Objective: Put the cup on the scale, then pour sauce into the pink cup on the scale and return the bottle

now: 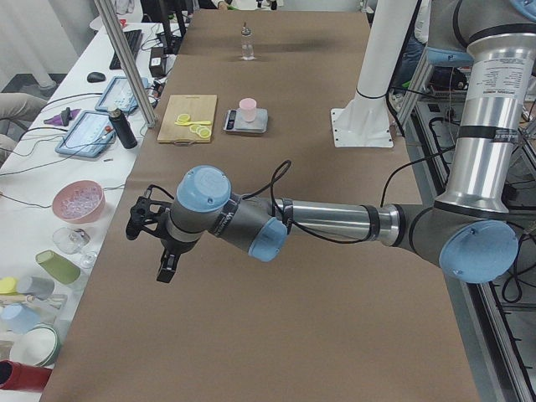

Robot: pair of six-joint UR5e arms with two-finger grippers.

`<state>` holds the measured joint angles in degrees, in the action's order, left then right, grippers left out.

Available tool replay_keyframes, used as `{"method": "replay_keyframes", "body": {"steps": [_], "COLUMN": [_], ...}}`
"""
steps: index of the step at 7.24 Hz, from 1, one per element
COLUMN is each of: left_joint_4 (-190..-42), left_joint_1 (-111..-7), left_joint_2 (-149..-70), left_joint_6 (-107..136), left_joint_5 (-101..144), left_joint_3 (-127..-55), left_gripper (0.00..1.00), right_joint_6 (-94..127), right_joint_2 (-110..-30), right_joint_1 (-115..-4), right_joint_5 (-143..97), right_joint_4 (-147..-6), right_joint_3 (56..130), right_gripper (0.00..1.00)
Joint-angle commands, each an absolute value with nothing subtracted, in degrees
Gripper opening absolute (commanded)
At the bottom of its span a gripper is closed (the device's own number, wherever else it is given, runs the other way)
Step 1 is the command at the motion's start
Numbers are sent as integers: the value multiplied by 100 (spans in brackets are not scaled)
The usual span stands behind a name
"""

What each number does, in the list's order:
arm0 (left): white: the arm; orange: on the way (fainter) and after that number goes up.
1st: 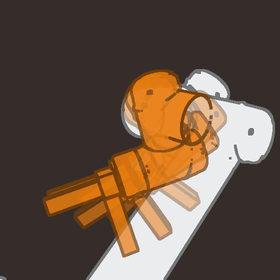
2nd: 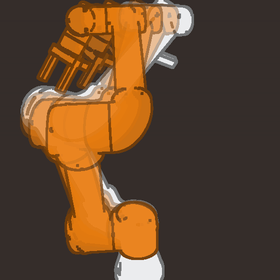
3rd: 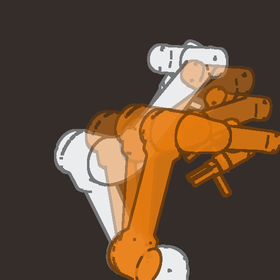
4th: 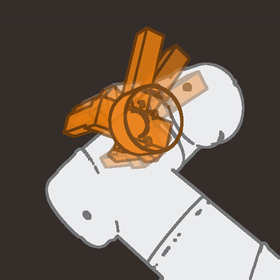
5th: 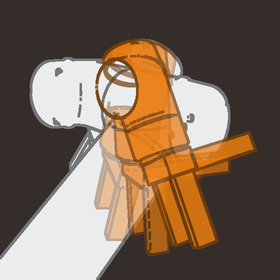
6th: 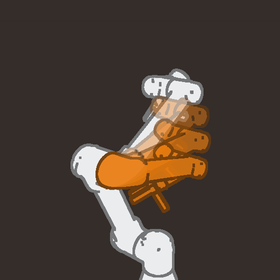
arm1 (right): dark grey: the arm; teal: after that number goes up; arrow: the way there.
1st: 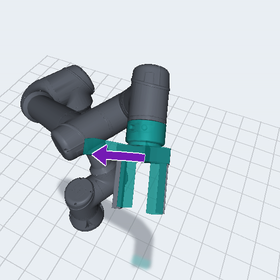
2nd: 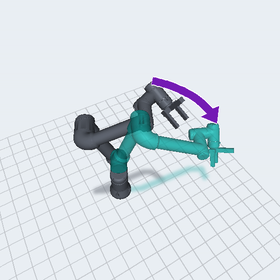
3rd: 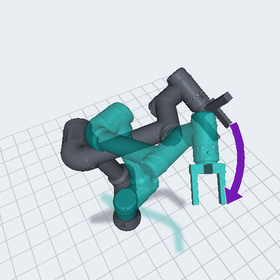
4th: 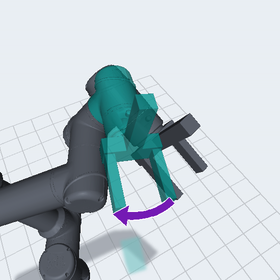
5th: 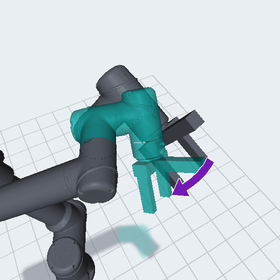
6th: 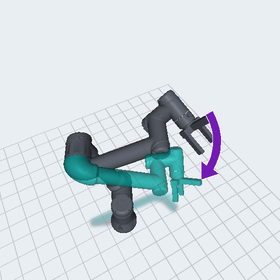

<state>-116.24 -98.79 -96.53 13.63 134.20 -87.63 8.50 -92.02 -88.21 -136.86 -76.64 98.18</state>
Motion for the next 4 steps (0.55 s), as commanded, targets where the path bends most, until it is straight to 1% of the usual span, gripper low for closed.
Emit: {"method": "replay_keyframes", "body": {"steps": [1, 4], "left_joint_4": [-11593, -11505], "left_joint_1": [-9879, -9862], "left_joint_2": [-9633, -9676], "left_joint_6": [1354, 1380], "left_joint_5": [13508, 13544], "left_joint_3": [-8702, -8701], "left_gripper": [98, 98], "right_joint_6": [694, 668], "right_joint_2": [-8572, -8158], "right_joint_1": [-8807, -8736], "right_joint_5": [-13475, -13184], "right_joint_4": [-8689, -8736], "right_joint_3": [9669, 9134], "right_gripper": [100, 100]}}
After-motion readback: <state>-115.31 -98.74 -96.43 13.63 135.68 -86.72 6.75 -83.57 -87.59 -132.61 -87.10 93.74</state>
